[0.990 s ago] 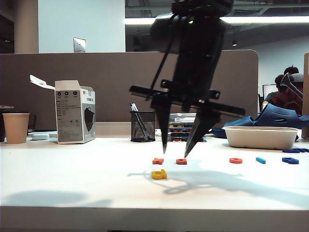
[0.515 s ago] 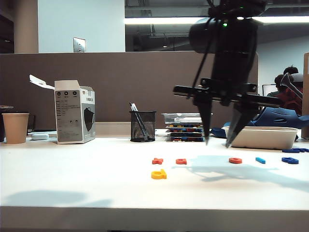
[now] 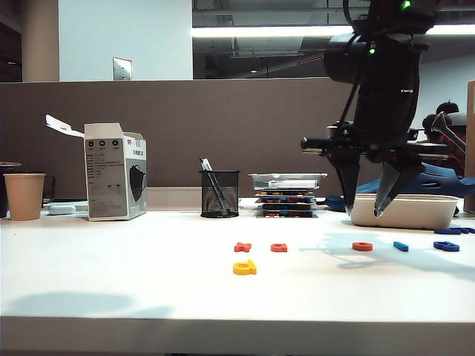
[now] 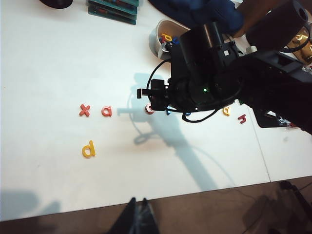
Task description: Select the appropriate letters from the row of letter magnets placed on the table to arrange into the word "dog".
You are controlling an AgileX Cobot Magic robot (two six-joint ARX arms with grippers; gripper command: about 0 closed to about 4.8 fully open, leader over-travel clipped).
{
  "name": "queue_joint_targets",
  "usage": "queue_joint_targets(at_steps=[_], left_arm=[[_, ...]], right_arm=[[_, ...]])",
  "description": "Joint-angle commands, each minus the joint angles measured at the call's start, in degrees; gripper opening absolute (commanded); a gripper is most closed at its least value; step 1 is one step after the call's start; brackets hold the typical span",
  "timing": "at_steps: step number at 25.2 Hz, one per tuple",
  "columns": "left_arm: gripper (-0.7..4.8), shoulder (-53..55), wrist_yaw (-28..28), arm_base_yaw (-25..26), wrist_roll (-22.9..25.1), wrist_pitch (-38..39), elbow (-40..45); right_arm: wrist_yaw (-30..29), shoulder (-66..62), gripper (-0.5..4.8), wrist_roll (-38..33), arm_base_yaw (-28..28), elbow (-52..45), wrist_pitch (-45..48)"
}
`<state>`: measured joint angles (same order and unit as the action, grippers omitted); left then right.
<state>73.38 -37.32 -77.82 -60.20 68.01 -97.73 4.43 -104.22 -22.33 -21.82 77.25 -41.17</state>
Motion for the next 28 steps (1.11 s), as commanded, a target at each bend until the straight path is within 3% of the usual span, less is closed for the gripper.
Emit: queue_joint_targets(at_steps=[1,28], left_arm=[[-0.05,0.0,-0.1,0.0,0.2,-0.4,-0.2],[-0.05,0.0,-0.1,0.0,0.2,-0.4,-0.2]], right_arm=[[-0.6,-2.2,1.86,1.1,0.2,0.1,0.8],[-0.9,-5.5,1.70,1.1,0.2,0.0,2.0]])
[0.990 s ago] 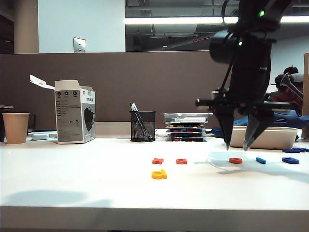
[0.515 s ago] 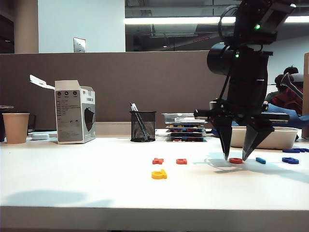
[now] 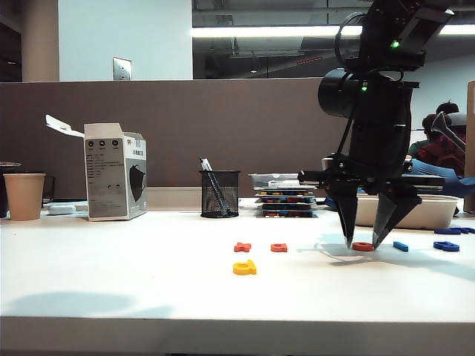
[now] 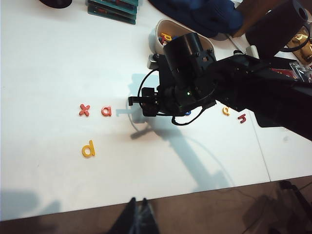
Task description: Select the appropriate letters from the row of letter magnets placed on the table to arrange into the word "dog".
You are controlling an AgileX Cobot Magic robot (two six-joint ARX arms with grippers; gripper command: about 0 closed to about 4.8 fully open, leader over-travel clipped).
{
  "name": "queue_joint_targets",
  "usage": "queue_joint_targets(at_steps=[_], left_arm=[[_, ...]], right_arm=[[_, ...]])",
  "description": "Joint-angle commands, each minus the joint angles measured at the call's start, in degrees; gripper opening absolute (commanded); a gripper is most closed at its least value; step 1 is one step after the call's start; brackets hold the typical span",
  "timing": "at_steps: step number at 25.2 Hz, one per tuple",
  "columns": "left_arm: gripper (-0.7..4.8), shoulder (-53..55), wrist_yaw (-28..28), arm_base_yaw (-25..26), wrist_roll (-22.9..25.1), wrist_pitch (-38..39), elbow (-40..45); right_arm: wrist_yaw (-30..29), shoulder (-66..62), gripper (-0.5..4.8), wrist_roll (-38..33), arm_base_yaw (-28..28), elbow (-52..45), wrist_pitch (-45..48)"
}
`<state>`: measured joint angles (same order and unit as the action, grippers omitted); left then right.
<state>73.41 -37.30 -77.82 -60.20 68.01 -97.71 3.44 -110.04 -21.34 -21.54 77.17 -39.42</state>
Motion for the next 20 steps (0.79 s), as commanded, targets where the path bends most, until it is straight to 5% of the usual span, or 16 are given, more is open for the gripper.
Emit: queue_joint_targets(at_steps=[1,20], left_arm=[[-0.05,-0.1,-0.1,0.0,0.2,-0.4,-0.2],[-0.05,-0.1,-0.1,0.0,0.2,-0.4,-0.2]], right_arm=[[0.0,0.3,1.70,0.2,0.0,0.1,0.1],[0.0,0.0,1.34,0.2,0.0,0.0,-1.5]])
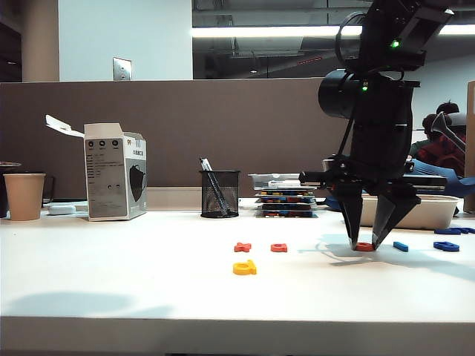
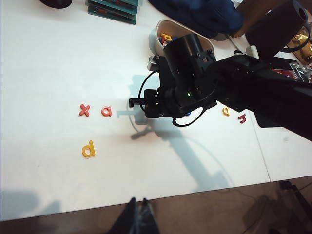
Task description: Select the appropriate letters from the row of letter magnets placed on the table to arrange into the word "dog".
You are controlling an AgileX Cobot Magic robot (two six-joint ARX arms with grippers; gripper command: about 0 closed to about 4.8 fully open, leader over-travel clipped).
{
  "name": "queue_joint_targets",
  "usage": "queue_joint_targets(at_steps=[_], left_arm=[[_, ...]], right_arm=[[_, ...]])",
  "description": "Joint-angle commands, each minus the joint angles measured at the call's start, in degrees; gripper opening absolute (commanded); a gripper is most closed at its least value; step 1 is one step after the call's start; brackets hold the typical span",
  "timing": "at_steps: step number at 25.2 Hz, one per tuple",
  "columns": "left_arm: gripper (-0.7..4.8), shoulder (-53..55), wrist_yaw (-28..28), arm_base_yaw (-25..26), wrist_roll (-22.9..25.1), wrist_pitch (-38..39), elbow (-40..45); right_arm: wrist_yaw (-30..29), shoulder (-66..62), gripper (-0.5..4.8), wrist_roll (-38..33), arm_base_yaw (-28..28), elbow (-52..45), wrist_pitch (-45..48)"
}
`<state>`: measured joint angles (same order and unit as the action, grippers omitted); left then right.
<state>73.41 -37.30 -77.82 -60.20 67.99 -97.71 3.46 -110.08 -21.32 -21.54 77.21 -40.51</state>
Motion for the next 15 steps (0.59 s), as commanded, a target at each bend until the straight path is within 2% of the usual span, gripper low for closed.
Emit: queue_joint_targets(at_steps=[1,6,9,15], left_arm=[[-0.05,-0.1,-0.1,0.0,0.2,-0.3,-0.2],[-0.05,-0.1,-0.1,0.0,0.2,-0.3,-0.2],[-0.05,-0.1,-0.1,0.0,0.2,-0.3,-0.2],[-0.05,-0.1,-0.1,0.0,0.2,-0.3,-0.2]], right_arm=[[0.0,0.0,1.34,0.2,0.0,0.0,-0.4],[0.0,0.0,1.33,0.1,0.0,0.0,-0.3],[0.0,0.0,0.80,0.2,0.0,0.0,-0.3],[0.0,0.0,0.80,0.2,0.0,0.0,-0.3]])
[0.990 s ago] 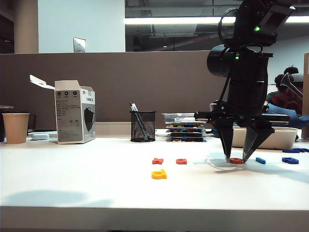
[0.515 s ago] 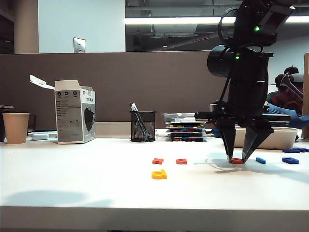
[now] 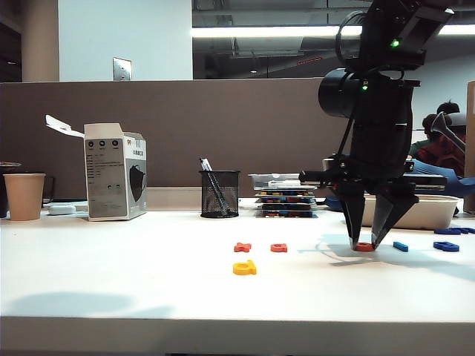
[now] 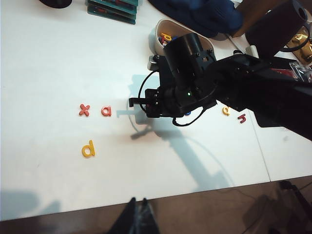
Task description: Select the appropriate letters from the row of letter magnets placed on the table to arrange into the word "dog".
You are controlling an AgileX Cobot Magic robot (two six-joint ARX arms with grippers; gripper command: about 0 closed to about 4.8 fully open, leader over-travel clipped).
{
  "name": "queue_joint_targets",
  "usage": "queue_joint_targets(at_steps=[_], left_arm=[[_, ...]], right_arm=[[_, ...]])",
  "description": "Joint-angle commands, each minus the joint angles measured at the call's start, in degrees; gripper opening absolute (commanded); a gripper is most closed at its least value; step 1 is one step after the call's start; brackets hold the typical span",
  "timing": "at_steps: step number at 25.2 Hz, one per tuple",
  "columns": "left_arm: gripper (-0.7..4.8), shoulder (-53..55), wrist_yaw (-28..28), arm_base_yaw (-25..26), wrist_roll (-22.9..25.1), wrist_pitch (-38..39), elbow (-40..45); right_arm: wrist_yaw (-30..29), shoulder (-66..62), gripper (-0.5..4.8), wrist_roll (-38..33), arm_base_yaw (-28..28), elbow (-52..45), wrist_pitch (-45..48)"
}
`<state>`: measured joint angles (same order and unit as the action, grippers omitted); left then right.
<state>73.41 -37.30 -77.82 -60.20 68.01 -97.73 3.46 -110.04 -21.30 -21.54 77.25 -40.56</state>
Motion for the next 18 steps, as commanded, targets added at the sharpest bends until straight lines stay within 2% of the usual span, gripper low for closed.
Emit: queue_joint_targets(at_steps=[1,18], left_arm=[[-0.05,-0.1,-0.1,0.0,0.2,-0.4,-0.2],[-0.05,-0.1,-0.2,0.0,0.2,-0.4,-0.2]], right_arm=[[0.1,0.0,0.80,0.1,0.0,0.0,-0.3],[0.0,2.7,0.80,-1.2,-0.1,0.1,-3.8]])
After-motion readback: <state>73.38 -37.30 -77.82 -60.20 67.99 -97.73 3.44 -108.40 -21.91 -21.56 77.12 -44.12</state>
